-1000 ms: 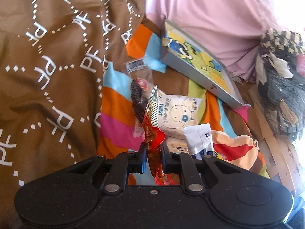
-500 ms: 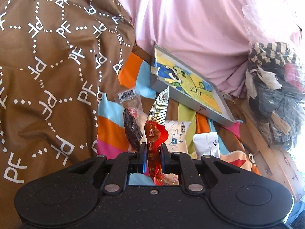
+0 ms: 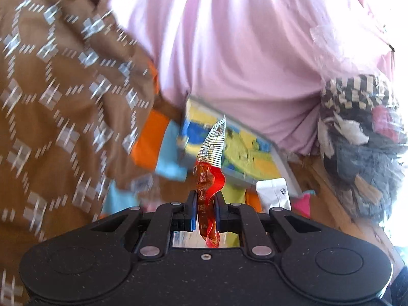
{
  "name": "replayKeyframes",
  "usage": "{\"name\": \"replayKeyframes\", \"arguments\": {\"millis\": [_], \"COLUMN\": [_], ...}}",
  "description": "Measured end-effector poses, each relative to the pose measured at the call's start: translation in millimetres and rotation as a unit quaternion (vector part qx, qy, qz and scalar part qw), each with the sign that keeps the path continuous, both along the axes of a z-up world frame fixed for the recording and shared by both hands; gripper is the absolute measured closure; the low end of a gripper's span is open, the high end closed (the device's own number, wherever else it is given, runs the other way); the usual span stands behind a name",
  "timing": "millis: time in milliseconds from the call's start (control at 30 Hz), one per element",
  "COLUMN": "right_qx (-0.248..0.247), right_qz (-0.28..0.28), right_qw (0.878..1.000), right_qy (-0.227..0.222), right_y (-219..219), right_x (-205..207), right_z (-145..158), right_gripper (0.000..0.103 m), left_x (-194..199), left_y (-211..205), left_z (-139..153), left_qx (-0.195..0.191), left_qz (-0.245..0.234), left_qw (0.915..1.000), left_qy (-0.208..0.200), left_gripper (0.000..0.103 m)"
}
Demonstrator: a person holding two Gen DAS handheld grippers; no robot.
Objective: Organize snacks
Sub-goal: 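Carry the blue tube and red packet over the grey frog tray with both tools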
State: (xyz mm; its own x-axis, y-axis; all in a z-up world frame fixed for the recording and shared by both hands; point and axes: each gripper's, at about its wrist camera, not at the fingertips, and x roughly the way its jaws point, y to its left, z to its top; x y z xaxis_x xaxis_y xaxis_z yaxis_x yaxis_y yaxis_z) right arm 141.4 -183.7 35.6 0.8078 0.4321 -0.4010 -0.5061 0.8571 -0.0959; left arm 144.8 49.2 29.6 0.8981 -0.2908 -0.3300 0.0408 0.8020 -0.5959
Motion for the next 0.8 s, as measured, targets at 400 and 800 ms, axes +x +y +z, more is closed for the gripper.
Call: {"name": "replayKeyframes", "arguments": {"millis": [400, 800], "right_qx": [-0.016, -0.003], "right_qz": [-0.058, -0.130], "right_qw": [0.998, 0.992], "right_qy": [-0.025, -0.005], "right_y": [-4, -15], "right_x": [167, 266], "right_z": [40, 21], "right_gripper": [0.071, 0.071], "left_x": [127, 224], "left_y": [-19, -36], "left_z": [68, 51], "left_qx": [0.025, 0.018], "left_qz": [-0.001, -0.003], "left_qw": [0.9988, 0.9997], "left_qy": [-0.043, 0.014], "left_gripper": [0.089, 0.089]}}
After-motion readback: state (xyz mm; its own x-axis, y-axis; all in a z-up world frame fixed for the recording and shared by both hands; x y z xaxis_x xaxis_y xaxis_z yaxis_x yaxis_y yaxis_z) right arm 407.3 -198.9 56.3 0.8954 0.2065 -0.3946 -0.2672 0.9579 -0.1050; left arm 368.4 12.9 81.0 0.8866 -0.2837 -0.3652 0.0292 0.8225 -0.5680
